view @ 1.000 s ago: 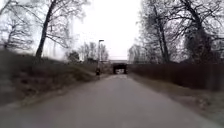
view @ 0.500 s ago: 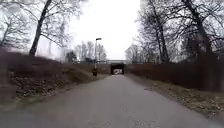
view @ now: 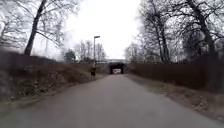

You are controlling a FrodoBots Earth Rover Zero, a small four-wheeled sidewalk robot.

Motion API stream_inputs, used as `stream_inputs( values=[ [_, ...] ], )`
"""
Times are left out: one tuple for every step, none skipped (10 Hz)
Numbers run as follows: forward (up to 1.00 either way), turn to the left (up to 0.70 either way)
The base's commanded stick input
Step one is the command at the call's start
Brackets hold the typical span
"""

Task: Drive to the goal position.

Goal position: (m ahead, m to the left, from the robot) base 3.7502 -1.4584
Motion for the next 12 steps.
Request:
stream_inputs(
  values=[
    [1.0, 0.4],
    [1.0, 0.4],
    [1.0, 0.0],
    [1.0, 0.0],
    [1.0, 0.0],
    [1.0, 0.0],
    [1.0, 0.0],
    [1.0, 0.0],
    [1.0, 0.12],
    [1.0, 0.28],
    [1.0, 0.35],
    [1.0, 0.31]
  ],
)
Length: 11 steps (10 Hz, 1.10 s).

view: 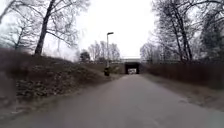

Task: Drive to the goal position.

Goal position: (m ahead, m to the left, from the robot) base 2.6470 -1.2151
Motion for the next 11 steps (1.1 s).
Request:
stream_inputs(
  values=[
    [1.0, 0.12],
    [1.0, 0.02],
    [1.0, 0.0],
    [1.0, 0.0],
    [1.0, 0.06],
    [1.0, 0.32],
    [1.0, 0.4],
    [1.0, 0.4],
    [1.0, 0.4],
    [1.0, 0.4],
    [1.0, 0.4]
  ],
)
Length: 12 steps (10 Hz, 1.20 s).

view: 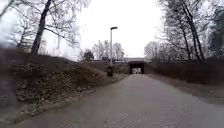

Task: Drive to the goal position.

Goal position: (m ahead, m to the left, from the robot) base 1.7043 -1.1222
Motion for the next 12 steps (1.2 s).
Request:
stream_inputs(
  values=[
    [1.0, 0.38],
    [1.0, 0.32],
    [1.0, 0.2],
    [1.0, 0.04],
    [1.0, 0.0],
    [1.0, 0.0],
    [1.0, 0.0],
    [1.0, 0.05],
    [1.0, 0.26],
    [1.0, 0.4],
    [1.0, 0.4],
    [1.0, 0.25]
  ],
)
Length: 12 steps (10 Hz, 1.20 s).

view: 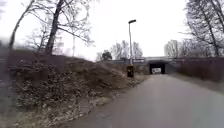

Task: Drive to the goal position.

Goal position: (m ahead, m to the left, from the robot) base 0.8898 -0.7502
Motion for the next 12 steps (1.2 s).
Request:
stream_inputs(
  values=[
    [1.0, 0.05],
    [0.77, 0.0],
    [0.4, 0.0],
    [0.0, 0.0],
    [0.0, 0.0],
    [0.0, 0.33],
    [0.0, 1.0],
    [0.0, 1.0],
    [0.0, 1.0],
    [0.0, 1.0],
    [0.0, 1.0],
    [0.0, 1.0]
  ],
)
